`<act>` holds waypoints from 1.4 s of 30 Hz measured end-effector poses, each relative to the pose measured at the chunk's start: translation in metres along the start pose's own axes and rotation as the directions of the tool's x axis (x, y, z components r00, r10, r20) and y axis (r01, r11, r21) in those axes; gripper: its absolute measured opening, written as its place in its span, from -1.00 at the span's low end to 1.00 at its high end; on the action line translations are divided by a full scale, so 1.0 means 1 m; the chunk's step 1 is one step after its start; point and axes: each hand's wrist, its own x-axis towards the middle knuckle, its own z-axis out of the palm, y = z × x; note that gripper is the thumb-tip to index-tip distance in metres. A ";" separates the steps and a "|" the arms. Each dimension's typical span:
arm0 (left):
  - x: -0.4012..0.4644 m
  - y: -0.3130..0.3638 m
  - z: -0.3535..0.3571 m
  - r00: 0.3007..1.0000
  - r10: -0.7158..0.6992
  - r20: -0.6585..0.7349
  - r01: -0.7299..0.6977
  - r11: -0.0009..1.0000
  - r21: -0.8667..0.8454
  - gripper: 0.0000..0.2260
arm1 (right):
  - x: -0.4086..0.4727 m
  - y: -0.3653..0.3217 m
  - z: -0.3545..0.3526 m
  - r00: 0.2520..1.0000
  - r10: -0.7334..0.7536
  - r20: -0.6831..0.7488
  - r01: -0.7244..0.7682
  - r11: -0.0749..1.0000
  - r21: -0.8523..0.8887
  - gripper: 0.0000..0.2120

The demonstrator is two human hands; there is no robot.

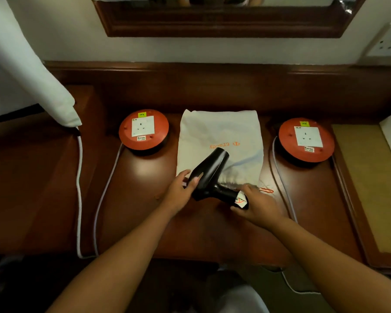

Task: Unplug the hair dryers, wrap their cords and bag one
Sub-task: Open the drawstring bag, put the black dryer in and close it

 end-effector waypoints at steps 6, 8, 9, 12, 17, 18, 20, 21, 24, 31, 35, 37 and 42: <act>0.039 -0.034 -0.012 0.996 0.046 -0.076 -0.001 0.861 0.508 -0.63 | 0.015 0.024 -0.001 1.000 -0.018 0.012 0.018 1.000 -0.007 -0.39; 0.044 -0.042 -0.011 0.997 0.079 0.015 -0.068 0.737 0.673 -0.55 | 0.016 0.027 0.001 0.999 -0.033 0.023 0.033 0.999 0.000 -0.37; 0.046 -0.043 -0.010 0.996 0.079 0.048 -0.090 0.693 0.715 -0.54 | 0.016 0.028 0.001 0.999 -0.043 0.027 0.043 0.999 -0.004 -0.37; 0.055 -0.050 -0.005 0.994 0.080 0.074 -0.109 0.654 0.748 -0.66 | 0.017 0.029 0.003 0.997 -0.078 0.014 0.078 0.997 -0.027 -0.37; 0.062 -0.045 0.005 0.990 0.064 -0.125 -0.010 0.918 0.395 -0.87 | 0.009 0.030 0.004 0.988 -0.153 -0.001 0.152 0.986 -0.071 -0.37; 0.060 -0.038 0.005 0.985 0.034 -0.172 0.020 0.954 0.301 -0.85 | 0.008 0.030 0.005 0.987 -0.161 0.012 0.161 0.984 -0.077 -0.37; 0.060 -0.025 0.004 0.979 0.016 -0.206 0.034 0.970 0.241 -0.85 | 0.003 0.029 0.006 0.984 -0.169 0.055 0.172 0.983 -0.071 -0.35; 0.062 -0.020 0.003 0.981 0.024 -0.194 0.025 0.970 0.242 -0.88 | 0.001 0.028 0.006 0.982 -0.172 0.073 0.176 0.982 -0.067 -0.34; 0.067 -0.009 -0.003 0.988 0.054 -0.148 -0.010 0.959 0.283 -0.86 | -0.007 0.023 0.004 0.976 -0.187 0.111 0.194 0.980 -0.052 -0.36; 0.068 0.005 -0.011 0.975 0.124 -0.184 -0.073 0.963 0.260 -0.69 | -0.008 0.009 -0.002 0.955 -0.255 0.149 0.260 0.966 -0.009 -0.40; 0.062 0.008 -0.014 0.966 0.198 -0.164 -0.167 0.968 0.186 -0.80 | 0.007 0.004 -0.001 0.970 -0.189 0.155 0.188 0.982 0.020 -0.41; 0.059 0.006 -0.016 0.960 0.225 -0.165 -0.201 0.968 0.148 -0.80 | 0.016 0.001 -0.001 0.981 -0.141 0.130 0.139 0.990 0.028 -0.42; 0.049 -0.005 -0.020 0.944 0.251 -0.216 -0.232 0.966 0.112 -0.72 | 0.043 -0.005 0.004 0.999 -0.008 0.032 0.007 0.998 0.058 -0.40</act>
